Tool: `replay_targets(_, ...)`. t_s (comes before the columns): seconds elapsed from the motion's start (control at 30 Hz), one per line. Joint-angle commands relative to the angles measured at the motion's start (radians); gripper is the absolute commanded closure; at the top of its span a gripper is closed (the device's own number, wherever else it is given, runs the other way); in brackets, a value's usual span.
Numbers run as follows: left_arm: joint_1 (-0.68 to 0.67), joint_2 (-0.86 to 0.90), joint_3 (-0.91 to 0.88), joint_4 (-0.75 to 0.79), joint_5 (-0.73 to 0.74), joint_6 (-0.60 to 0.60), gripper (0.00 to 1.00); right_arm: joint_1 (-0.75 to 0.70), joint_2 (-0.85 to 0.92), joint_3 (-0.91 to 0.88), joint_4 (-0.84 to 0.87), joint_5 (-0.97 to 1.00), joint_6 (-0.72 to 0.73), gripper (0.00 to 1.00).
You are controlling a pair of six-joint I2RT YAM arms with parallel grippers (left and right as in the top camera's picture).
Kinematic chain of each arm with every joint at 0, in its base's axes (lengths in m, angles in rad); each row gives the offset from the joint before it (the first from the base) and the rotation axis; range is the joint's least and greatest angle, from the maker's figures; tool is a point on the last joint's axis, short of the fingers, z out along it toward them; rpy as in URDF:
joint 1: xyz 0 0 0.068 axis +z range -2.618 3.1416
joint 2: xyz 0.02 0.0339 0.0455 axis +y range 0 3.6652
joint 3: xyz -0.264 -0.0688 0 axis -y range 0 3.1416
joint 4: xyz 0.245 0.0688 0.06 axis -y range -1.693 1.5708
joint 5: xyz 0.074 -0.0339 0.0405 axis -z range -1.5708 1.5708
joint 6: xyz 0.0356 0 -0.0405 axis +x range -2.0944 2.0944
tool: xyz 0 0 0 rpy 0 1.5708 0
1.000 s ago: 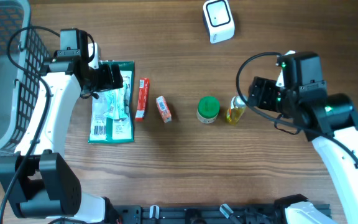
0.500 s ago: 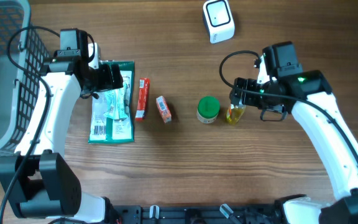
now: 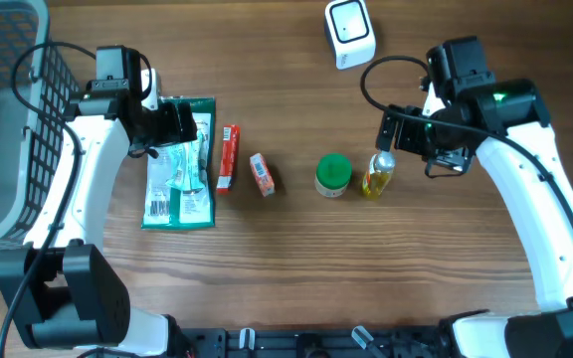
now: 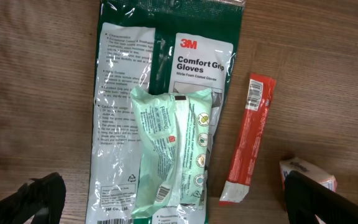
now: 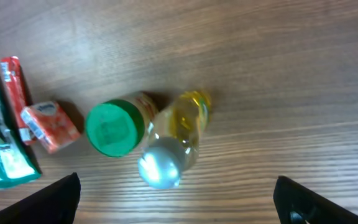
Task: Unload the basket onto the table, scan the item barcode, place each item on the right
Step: 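Lower the right gripper and grasp the yellow oil bottle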
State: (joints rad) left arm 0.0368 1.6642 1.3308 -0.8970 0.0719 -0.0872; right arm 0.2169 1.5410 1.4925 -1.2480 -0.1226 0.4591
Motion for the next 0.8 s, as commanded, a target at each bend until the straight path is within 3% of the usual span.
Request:
replay_targets(0.0,0.005,-0.013,0.010,-0.001,-0.006,0.002,0.00,0.003,0.015,-0.031,0.017,-0.031,0.013,0.00)
replay_targets(0.57,0.005,-0.013,0.010,-0.001,-0.006,0.001,0.00,0.039,0.015,-0.368,0.361,0.030,0.093,0.02)
replay_targets(0.77,0.005,-0.013,0.010,-0.001,-0.006,0.001,0.00,0.039,0.015,-0.388,0.384,0.044,0.094,0.14)
